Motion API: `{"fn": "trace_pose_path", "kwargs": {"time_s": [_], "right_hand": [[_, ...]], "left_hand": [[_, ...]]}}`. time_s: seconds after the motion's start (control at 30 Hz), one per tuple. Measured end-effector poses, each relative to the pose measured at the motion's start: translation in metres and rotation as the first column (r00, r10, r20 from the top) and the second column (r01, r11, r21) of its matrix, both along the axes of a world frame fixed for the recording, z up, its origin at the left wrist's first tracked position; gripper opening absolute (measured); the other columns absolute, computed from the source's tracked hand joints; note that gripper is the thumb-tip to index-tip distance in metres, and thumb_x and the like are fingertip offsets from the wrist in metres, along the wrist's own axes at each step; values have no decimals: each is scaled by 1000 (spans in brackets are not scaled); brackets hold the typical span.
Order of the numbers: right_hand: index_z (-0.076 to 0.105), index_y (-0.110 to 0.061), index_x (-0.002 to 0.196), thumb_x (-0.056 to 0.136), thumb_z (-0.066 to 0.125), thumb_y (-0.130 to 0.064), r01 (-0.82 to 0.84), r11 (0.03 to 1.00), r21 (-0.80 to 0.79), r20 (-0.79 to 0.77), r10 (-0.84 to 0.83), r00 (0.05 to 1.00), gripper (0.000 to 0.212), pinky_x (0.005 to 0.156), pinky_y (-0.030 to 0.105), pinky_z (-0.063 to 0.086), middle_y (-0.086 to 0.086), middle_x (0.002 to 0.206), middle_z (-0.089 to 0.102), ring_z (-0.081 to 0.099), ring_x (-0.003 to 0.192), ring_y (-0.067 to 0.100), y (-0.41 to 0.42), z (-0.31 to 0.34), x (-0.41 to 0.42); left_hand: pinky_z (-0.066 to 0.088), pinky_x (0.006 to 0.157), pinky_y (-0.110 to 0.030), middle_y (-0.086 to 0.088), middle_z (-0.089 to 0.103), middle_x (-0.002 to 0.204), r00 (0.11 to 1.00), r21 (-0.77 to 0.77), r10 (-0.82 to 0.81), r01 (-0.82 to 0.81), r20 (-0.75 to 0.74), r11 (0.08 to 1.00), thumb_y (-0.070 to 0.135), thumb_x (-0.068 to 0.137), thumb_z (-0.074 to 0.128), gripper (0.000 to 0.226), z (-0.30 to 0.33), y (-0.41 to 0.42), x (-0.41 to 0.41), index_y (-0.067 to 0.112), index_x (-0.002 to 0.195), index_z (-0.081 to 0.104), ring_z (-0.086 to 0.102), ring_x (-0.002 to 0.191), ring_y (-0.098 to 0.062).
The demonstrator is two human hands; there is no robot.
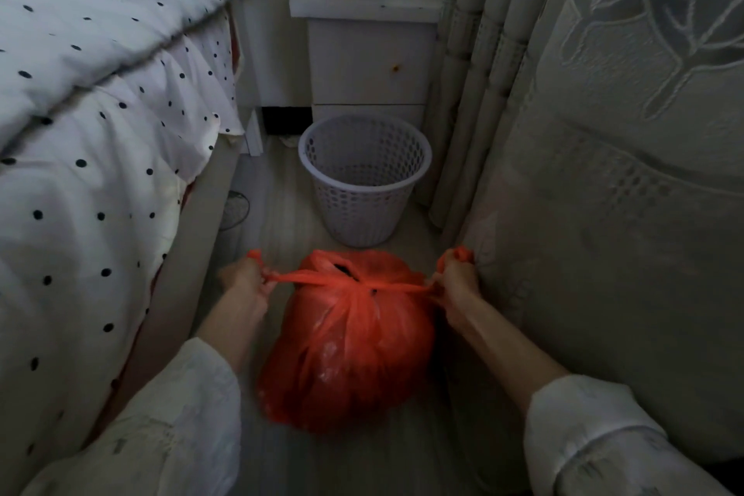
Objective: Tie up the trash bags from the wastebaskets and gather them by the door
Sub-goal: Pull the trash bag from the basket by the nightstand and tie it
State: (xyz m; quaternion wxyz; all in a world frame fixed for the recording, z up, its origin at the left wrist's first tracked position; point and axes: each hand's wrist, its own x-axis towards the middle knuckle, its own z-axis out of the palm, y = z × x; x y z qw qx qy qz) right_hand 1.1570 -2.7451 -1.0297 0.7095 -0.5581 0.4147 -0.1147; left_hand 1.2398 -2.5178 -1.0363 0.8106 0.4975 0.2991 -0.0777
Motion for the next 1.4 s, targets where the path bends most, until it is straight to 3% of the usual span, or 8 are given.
{"fn": "trace_pose_path", "kwargs": {"time_s": [0.27,0.47,0.63,0.87,1.0,1.17,1.33,1.4], "right_hand": [[53,-13,80,96,36,-35,-15,990,143,58,7,998,32,59,31,46,16,77,54,58,61,19,-21,3,-1],[45,-8,131,86,55,-43,-92,899,429,145,32,989,57,64,22,44,11,116,55,55,85,17,-6,10,4],[58,-11,87,89,56,-17,-106,887,450,169,32,985,6,61,19,40,3,85,56,50,72,11,4,13,9],[52,-11,68,89,51,0,-75,842,534,246,-69,967,23,43,10,43,2,68,54,49,62,8,12,18,17],[60,-9,74,80,60,5,-292,924,247,232,236,944,15,53,17,54,-1,59,69,65,54,9,22,7,20],[65,-7,107,76,67,-4,-440,776,-452,-133,429,893,31,102,39,44,12,114,65,60,108,25,31,-4,20],[67,3,100,80,64,-2,-386,781,-491,-21,432,901,20,98,36,45,16,104,68,61,96,21,29,4,16],[67,2,99,83,63,-7,-397,770,-500,9,463,886,18,94,37,47,15,99,68,59,92,19,26,8,17]], "left_hand": [[42,37,-12,10,44,27,988,16,-39,37,151,999,9,95,40,22,14,-20,-10,16,76,49,41,26,1],[45,91,-43,-6,55,104,972,-322,-157,206,173,924,36,90,47,37,13,-18,-14,18,123,46,52,109,-22],[56,60,-20,-4,58,83,949,-193,-300,313,95,930,-3,86,51,15,12,-38,-25,9,77,55,56,79,-11],[45,45,-6,-1,69,89,803,291,-566,505,187,813,-14,76,56,41,10,-43,-38,9,109,57,63,53,7],[47,46,-7,-2,63,86,852,274,-474,412,221,869,-15,79,50,40,8,-39,-31,11,108,52,64,54,2],[50,57,-17,0,69,65,821,370,-524,425,226,826,-16,80,48,28,10,-45,-23,9,78,60,63,58,-8],[30,104,-34,-23,54,118,742,858,-667,298,69,419,9,82,62,28,-7,-41,-20,1,108,61,48,118,-33],[28,102,-32,-20,57,109,728,876,-658,175,192,450,16,86,59,17,-1,-40,-22,6,98,64,52,108,-26]]}}
